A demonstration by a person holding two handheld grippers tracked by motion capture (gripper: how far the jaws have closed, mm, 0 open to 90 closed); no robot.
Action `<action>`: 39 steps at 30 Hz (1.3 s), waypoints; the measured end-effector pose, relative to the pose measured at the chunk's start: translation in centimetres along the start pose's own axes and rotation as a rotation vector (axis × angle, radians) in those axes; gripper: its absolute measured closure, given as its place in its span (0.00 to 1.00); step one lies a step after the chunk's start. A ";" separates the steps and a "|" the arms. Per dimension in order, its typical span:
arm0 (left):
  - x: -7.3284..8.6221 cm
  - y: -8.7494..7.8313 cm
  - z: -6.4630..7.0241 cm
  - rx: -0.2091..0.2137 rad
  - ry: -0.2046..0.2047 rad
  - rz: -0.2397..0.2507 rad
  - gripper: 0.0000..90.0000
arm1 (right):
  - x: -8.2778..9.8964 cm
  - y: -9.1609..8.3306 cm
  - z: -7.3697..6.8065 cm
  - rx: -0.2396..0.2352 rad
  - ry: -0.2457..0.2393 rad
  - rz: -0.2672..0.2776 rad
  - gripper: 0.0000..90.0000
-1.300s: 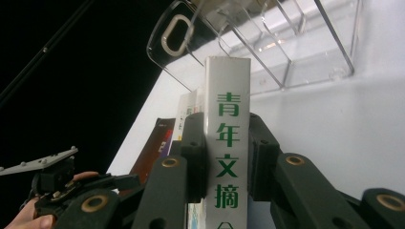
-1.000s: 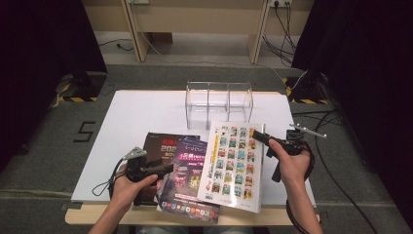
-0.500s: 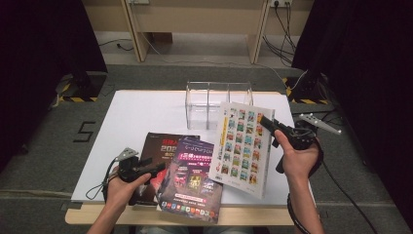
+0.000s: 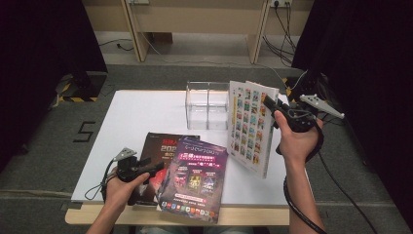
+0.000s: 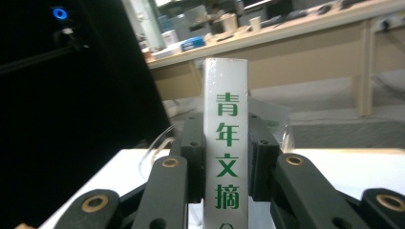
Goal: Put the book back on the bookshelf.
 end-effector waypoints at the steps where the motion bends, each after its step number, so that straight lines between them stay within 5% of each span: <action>1: 0.0 0.0 -0.1 0.000 -0.003 0.001 0.34 | -0.1 0.1 0.1 0.008 0.004 0.006 0.82; 11: 0.1 0.2 -0.1 0.007 -0.015 -0.002 0.34 | -1.3 1.4 1.6 0.027 0.053 0.017 0.82; 26: 0.1 0.2 -0.2 0.012 -0.028 -0.002 0.33 | -3.3 2.5 0.3 -0.063 0.083 0.030 0.82; 31: 0.2 0.2 -0.3 0.013 -0.028 -0.005 0.33 | -3.5 4.0 1.4 -0.080 0.090 0.019 0.82; 39: 0.3 0.4 -0.6 0.009 -0.039 -0.009 0.33 | -3.4 4.7 3.9 -0.020 0.098 0.016 0.82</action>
Point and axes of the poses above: each handheld gripper's, and its own axes: y roughly forward along the jaws, x roughly out of its underside, z roughly to its right, the point moved 10 cm from there along y, roughly forward along the jaws, and after that the axes turned 7 degrees about -y, right-handed, at the moved point
